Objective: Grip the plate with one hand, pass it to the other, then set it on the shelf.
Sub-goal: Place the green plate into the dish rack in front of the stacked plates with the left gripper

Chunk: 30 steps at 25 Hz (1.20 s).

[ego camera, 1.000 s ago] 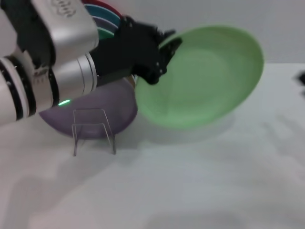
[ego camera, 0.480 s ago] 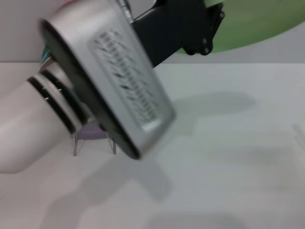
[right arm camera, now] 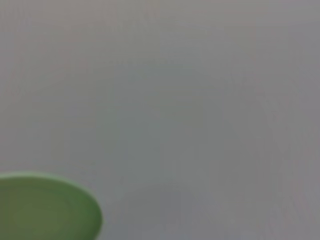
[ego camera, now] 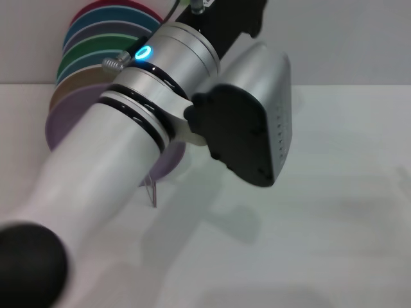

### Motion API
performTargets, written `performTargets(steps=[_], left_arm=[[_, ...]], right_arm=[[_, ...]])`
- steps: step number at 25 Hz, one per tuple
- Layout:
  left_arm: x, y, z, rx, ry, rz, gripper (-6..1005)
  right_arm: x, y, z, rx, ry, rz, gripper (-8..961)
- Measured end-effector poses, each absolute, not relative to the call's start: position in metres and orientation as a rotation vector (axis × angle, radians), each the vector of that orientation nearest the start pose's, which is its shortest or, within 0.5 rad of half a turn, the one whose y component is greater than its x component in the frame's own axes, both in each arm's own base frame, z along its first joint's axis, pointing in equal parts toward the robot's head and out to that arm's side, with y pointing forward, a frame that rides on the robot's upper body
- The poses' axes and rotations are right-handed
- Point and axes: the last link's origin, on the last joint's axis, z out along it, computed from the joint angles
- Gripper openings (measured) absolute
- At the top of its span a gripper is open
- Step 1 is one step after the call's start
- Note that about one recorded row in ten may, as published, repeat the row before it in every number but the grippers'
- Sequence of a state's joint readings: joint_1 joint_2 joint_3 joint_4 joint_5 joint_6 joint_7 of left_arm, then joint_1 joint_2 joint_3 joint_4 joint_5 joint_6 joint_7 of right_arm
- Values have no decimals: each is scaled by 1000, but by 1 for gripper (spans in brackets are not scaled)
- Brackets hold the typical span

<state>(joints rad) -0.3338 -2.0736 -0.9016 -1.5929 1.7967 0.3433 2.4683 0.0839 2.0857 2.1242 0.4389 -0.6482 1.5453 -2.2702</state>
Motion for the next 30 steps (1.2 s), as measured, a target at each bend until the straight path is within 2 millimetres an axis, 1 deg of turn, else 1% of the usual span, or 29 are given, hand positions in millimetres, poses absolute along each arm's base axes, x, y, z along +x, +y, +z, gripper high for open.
performTargets(steps=[1, 2, 3, 5, 6, 7, 8, 11, 12, 13, 14, 17, 18, 19, 20, 21, 23, 26, 30], left_arm=[[-19, 325, -30, -1481, 971, -8, 82], [-20, 326, -27, -1383, 949, -16, 82], [-21, 325, -22, -1323, 922, -46, 82], [-26, 316, -6, -1227, 801, -232, 82], [-34, 310, 7, -1209, 705, -354, 82], [-40, 306, 15, -1201, 656, -436, 82], [-54, 303, 26, -1209, 604, -551, 82], [-91, 305, 31, -1324, 575, -693, 82], [-125, 303, 33, -1423, 546, -814, 82], [-125, 303, 33, -1423, 546, -814, 82], [-138, 302, 34, -1450, 540, -851, 82], [-185, 296, 46, -1544, 527, -973, 82], [-196, 294, 51, -1561, 529, -1013, 82], [-212, 291, 56, -1587, 527, -1048, 82], [-219, 290, 59, -1597, 530, -1066, 82], [-234, 286, 65, -1625, 528, -1094, 82], [-247, 284, 69, -1659, 528, -1105, 83], [-260, 281, 67, -1738, 526, -1079, 83], [-271, 285, 60, -1821, 520, -994, 83]], right_arm=[[344, 241, 68, -1562, 569, 1221, 798], [343, 241, 68, -1562, 569, 1223, 798], [343, 241, 69, -1561, 569, 1223, 798], [343, 242, 69, -1562, 566, 1225, 798], [343, 242, 69, -1561, 565, 1226, 798], [343, 242, 69, -1561, 563, 1227, 798], [342, 242, 70, -1561, 562, 1228, 798], [342, 243, 70, -1564, 556, 1231, 798], [341, 243, 70, -1564, 555, 1232, 798], [341, 243, 70, -1564, 555, 1232, 798], [341, 243, 71, -1563, 555, 1233, 798], [341, 243, 71, -1561, 559, 1240, 798], [341, 243, 71, -1561, 560, 1243, 798], [340, 244, 71, -1562, 560, 1246, 798], [339, 245, 70, -1564, 558, 1249, 799], [339, 246, 70, -1568, 557, 1252, 799], [337, 247, 70, -1572, 557, 1256, 799], [336, 248, 70, -1574, 559, 1263, 799], [334, 250, 68, -1582, 560, 1274, 799]])
